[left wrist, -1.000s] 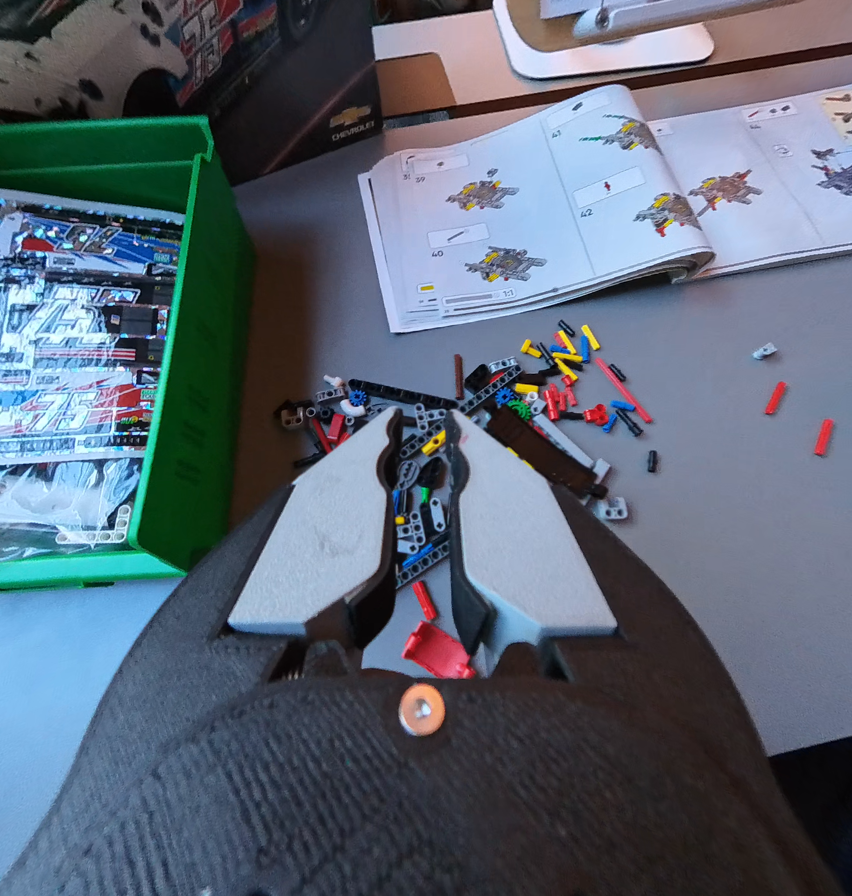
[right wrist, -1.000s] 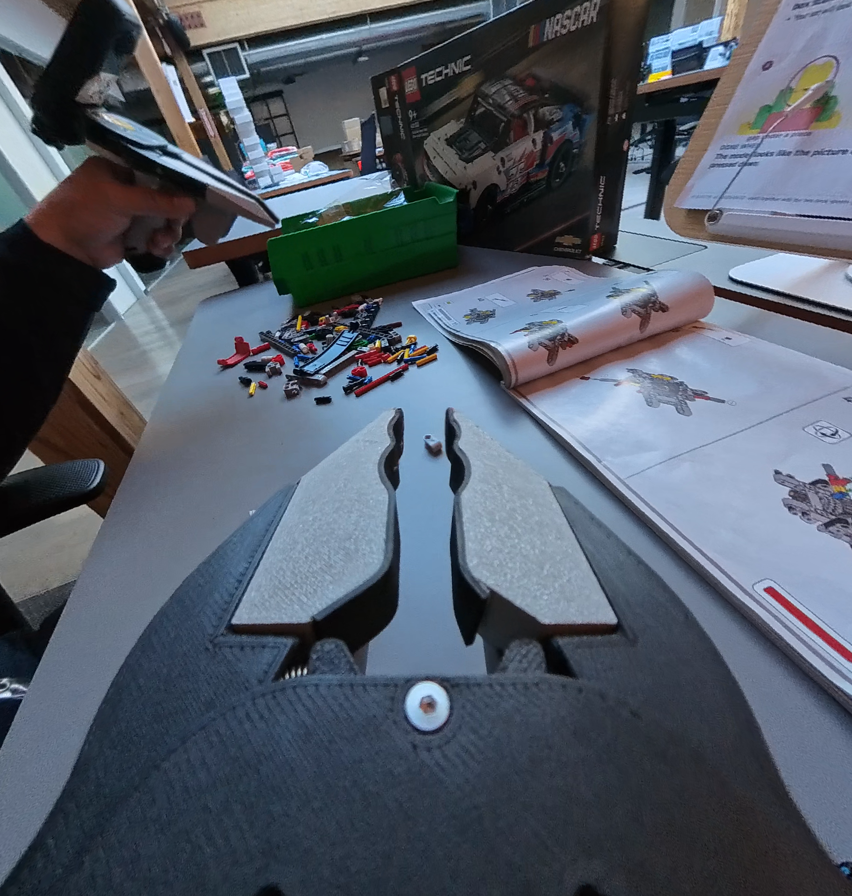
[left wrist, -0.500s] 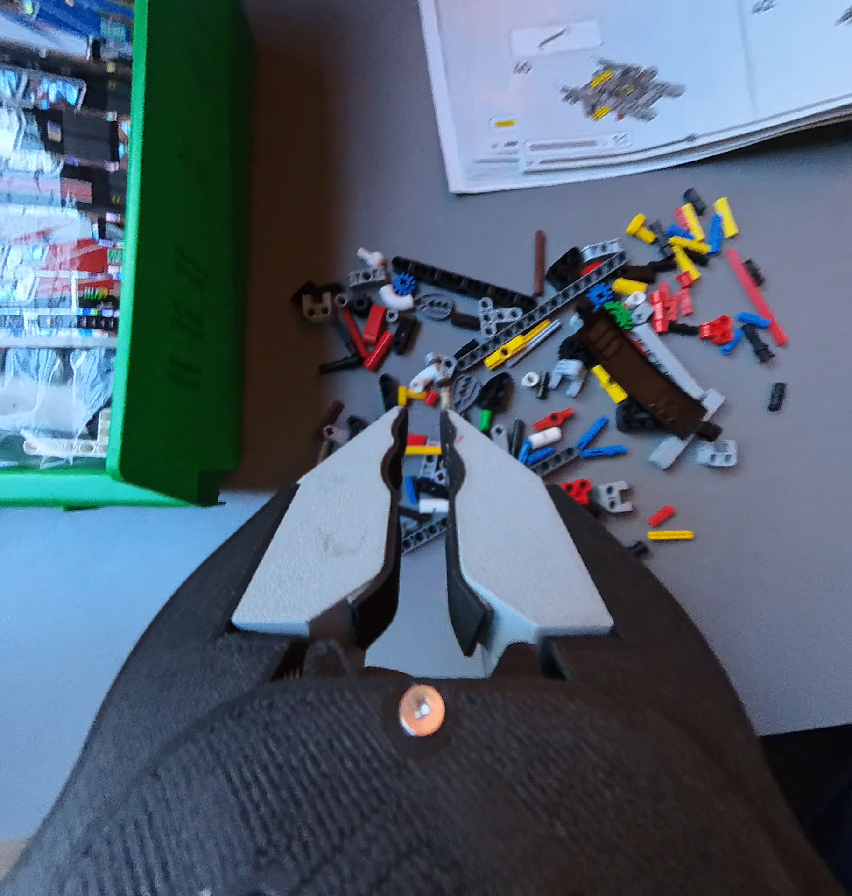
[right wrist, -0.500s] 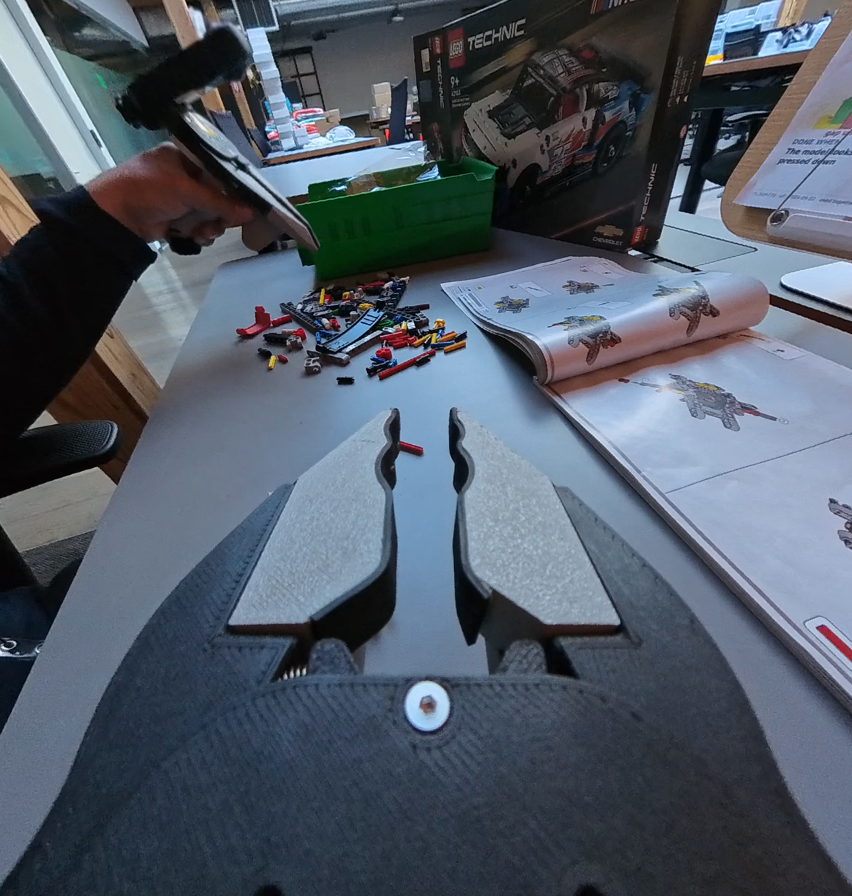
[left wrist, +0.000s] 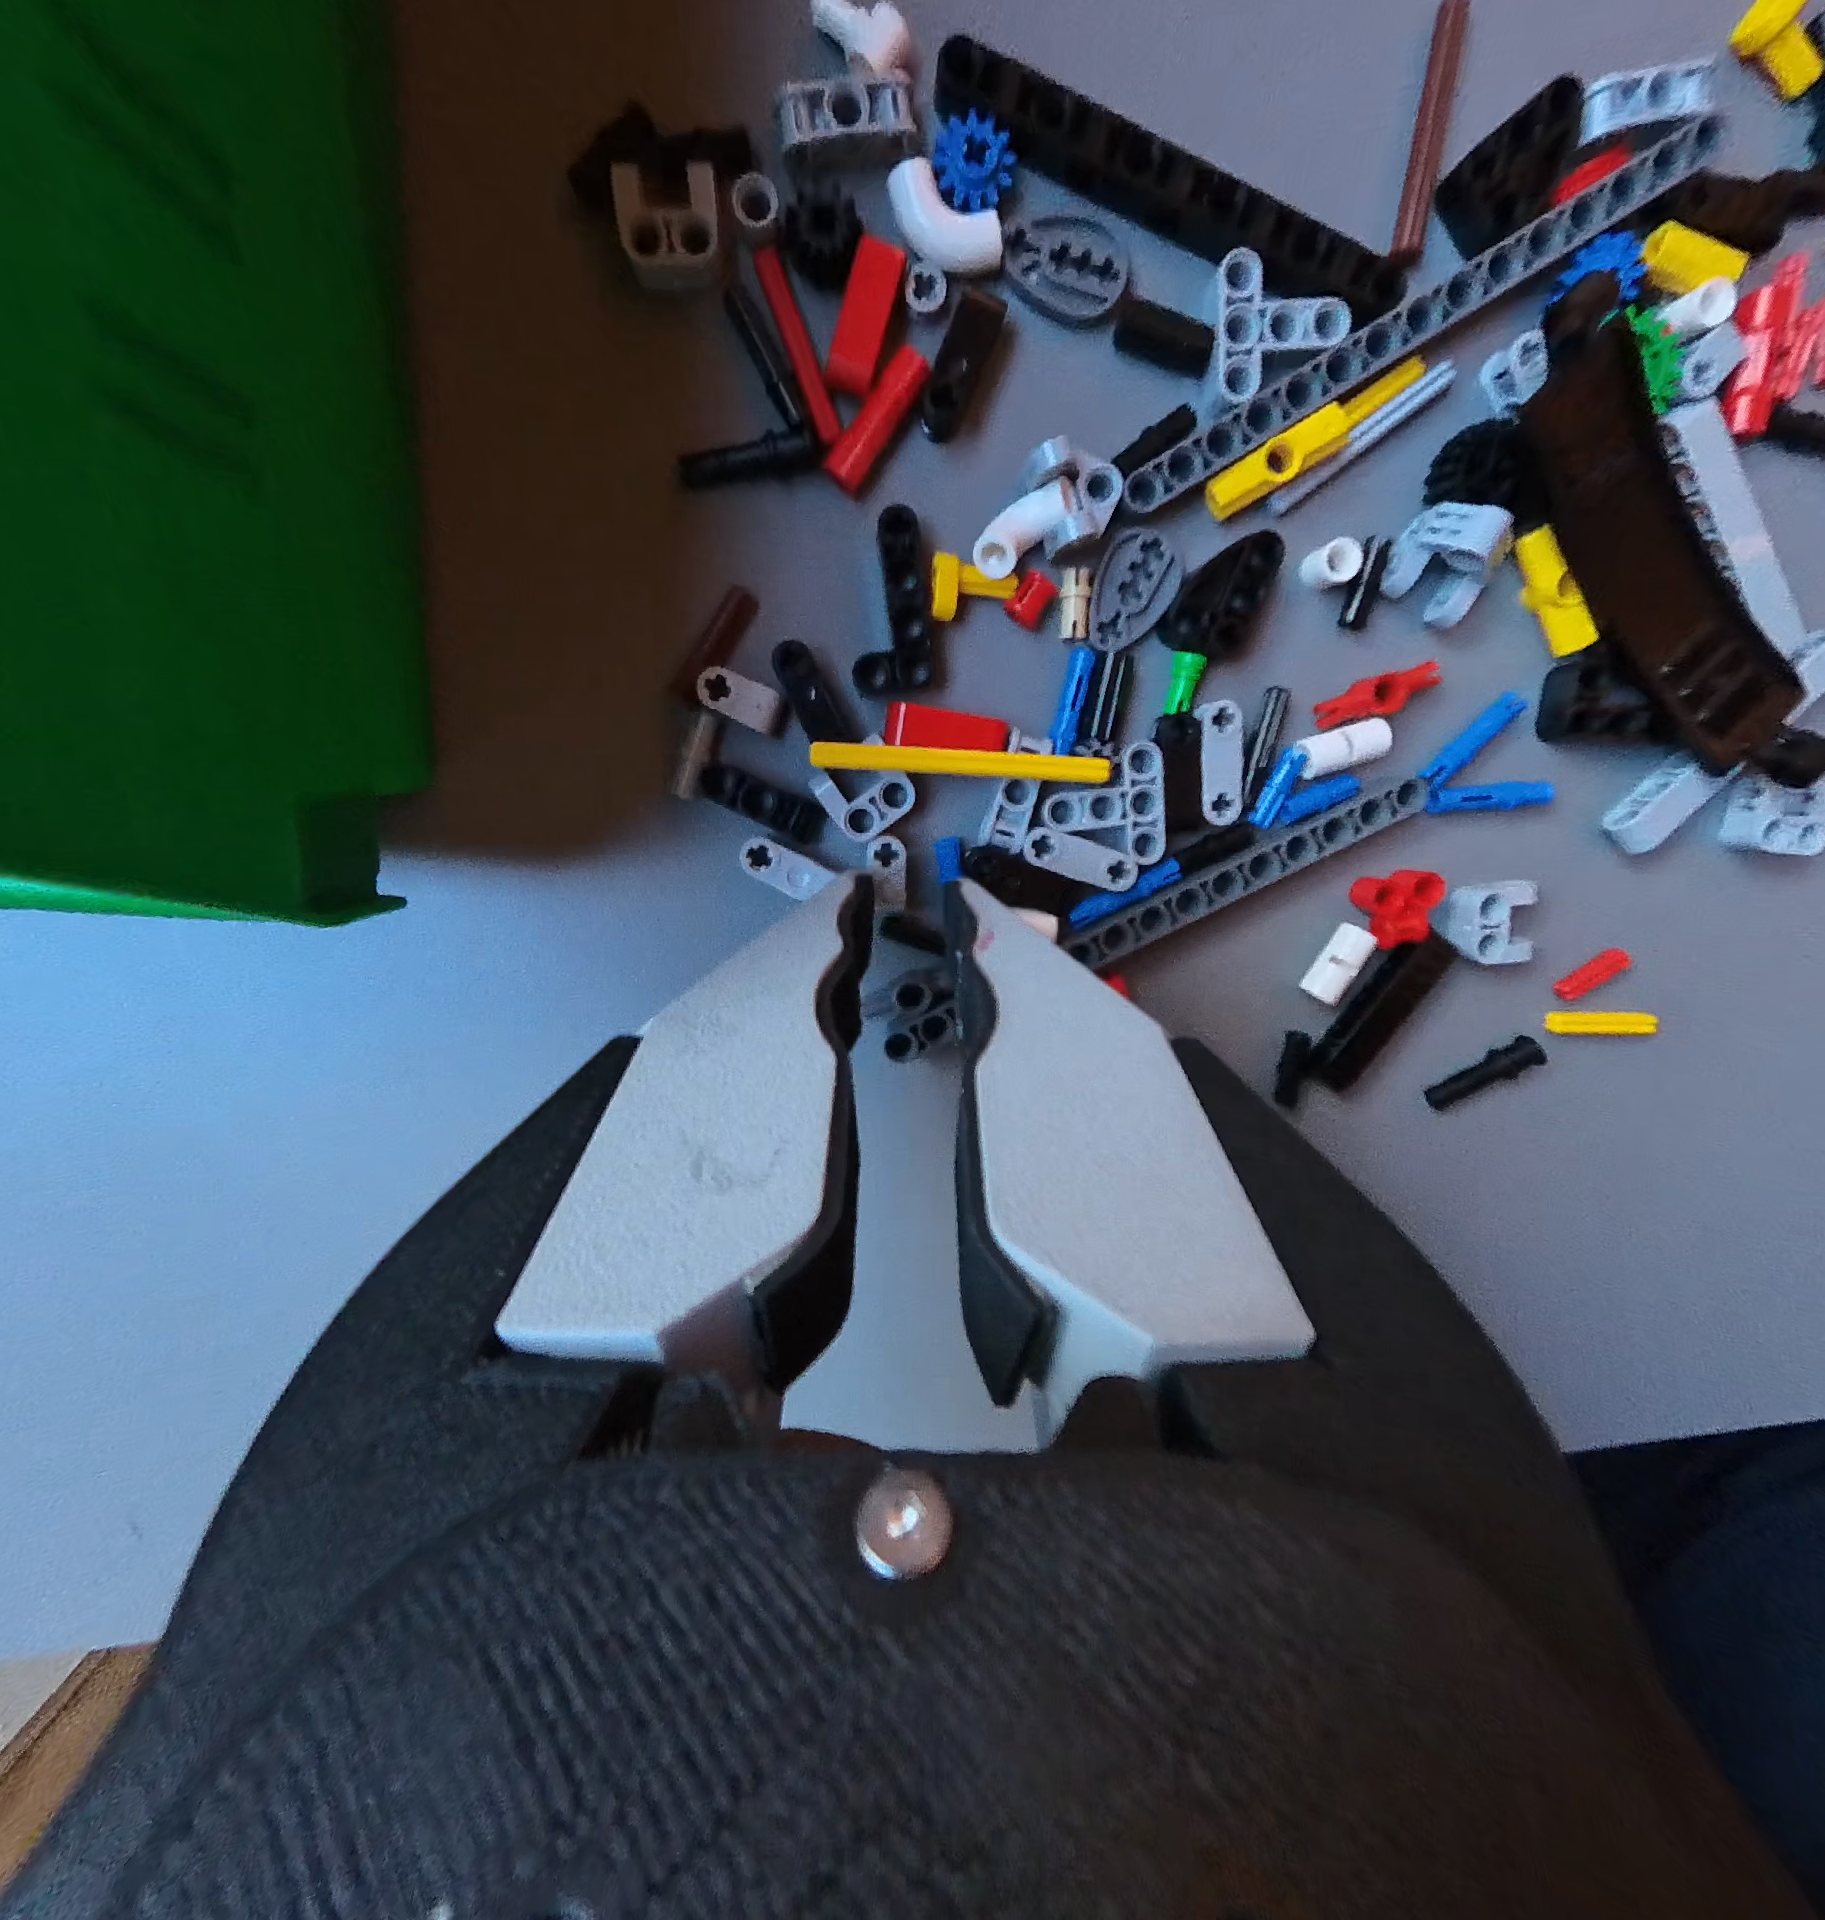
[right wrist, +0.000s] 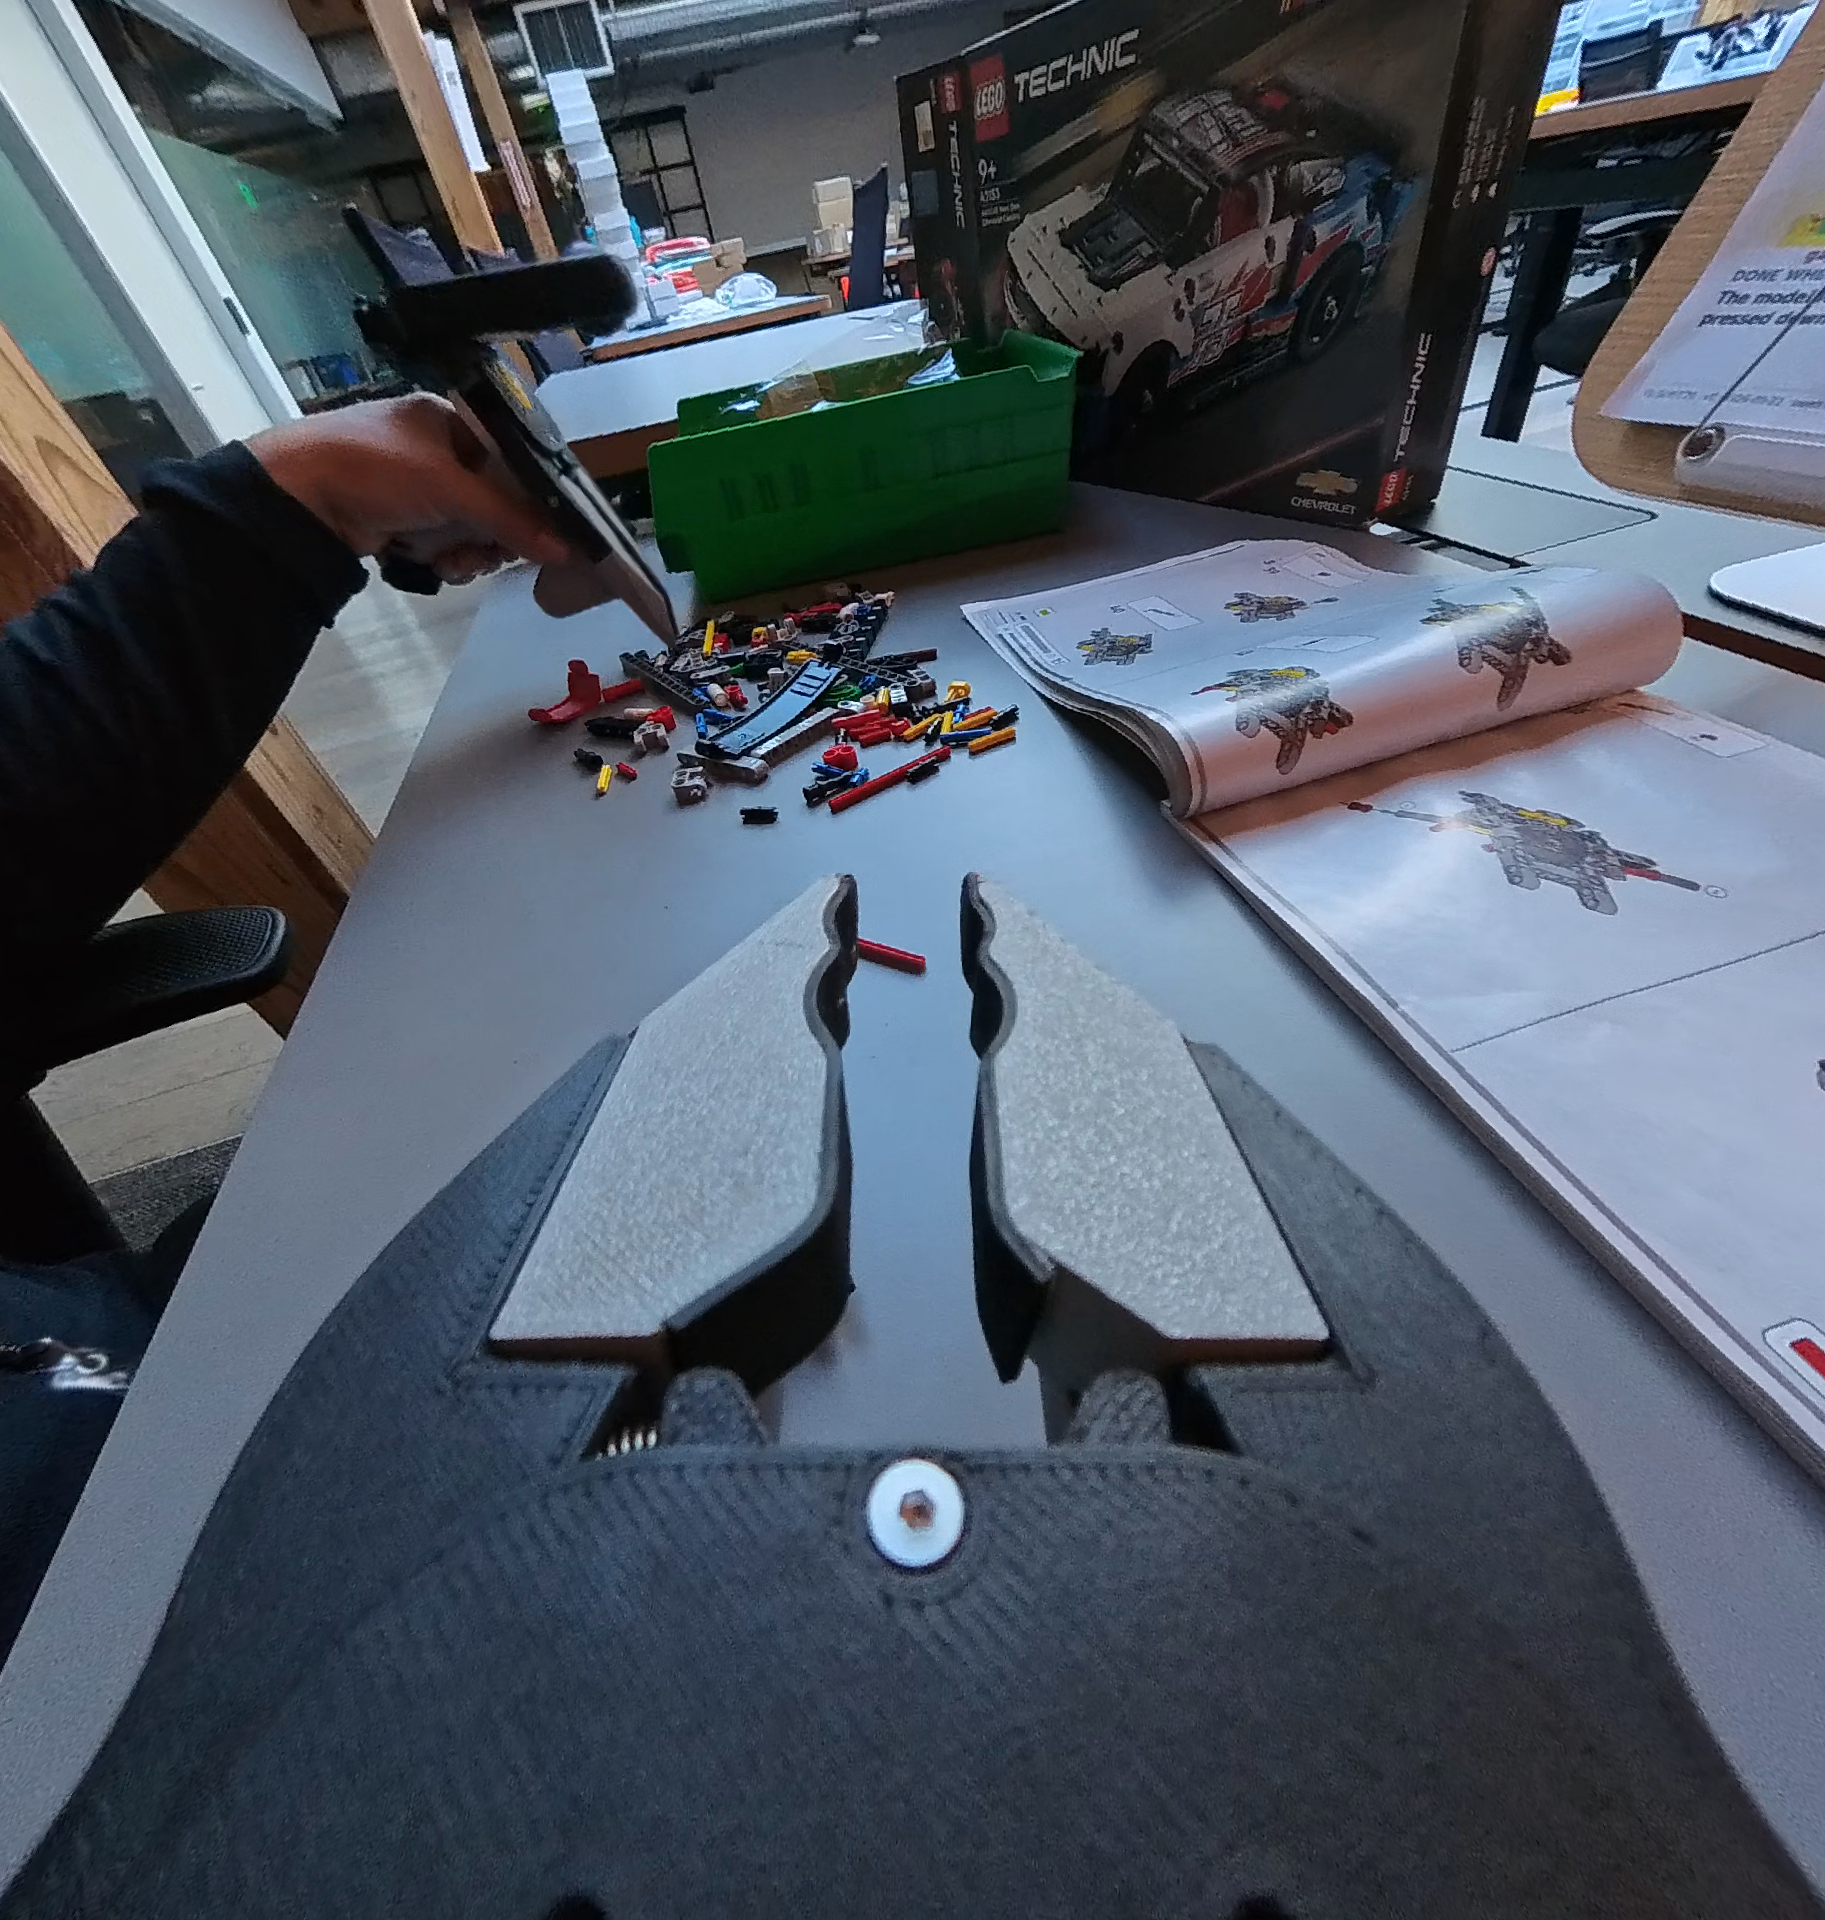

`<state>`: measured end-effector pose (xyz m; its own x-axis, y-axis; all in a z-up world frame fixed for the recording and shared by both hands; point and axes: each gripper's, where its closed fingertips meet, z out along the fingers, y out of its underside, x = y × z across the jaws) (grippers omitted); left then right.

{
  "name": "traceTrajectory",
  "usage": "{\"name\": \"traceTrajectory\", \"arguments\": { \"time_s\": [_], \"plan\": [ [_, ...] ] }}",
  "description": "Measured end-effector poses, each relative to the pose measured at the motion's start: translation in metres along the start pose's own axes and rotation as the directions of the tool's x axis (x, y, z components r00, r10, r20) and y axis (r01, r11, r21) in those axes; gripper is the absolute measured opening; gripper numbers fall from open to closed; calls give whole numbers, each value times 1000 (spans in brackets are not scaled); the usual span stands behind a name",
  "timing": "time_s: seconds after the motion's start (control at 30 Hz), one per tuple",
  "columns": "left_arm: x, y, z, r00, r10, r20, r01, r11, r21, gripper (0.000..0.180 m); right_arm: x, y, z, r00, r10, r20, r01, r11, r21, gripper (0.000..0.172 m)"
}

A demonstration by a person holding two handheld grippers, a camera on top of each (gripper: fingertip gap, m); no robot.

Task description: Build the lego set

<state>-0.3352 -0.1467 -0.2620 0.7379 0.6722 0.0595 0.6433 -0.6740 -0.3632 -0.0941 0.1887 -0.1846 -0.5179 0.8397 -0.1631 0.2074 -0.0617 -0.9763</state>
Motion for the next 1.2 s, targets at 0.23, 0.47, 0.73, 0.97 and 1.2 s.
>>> {"name": "traceTrajectory", "arguments": {
  "time_s": [0.23,0.47,0.73,0.97,1.2],
  "plan": [
    [-3,-1,8,1000,5,19,-5,1000,-10,7,-3,0,1,1000,-5,6,5,1000,-2,16],
    [2,-4,-4,998,39,42,-39,999,-8,6,-5,0,2,1000,-13,15,14,1000,-7,15],
    [116,-97,-60,962,273,-1,-248,876,414,6,-5,-4,2,1000,-31,6,31,1000,5,14],
    [288,-117,9,774,604,-189,-510,773,378,5,1,-4,-1,1000,-9,-8,9,1000,19,13],
    [319,-113,77,721,645,-255,-624,763,166,5,6,-10,-8,998,-38,-44,39,999,35,10]
  ]
}}
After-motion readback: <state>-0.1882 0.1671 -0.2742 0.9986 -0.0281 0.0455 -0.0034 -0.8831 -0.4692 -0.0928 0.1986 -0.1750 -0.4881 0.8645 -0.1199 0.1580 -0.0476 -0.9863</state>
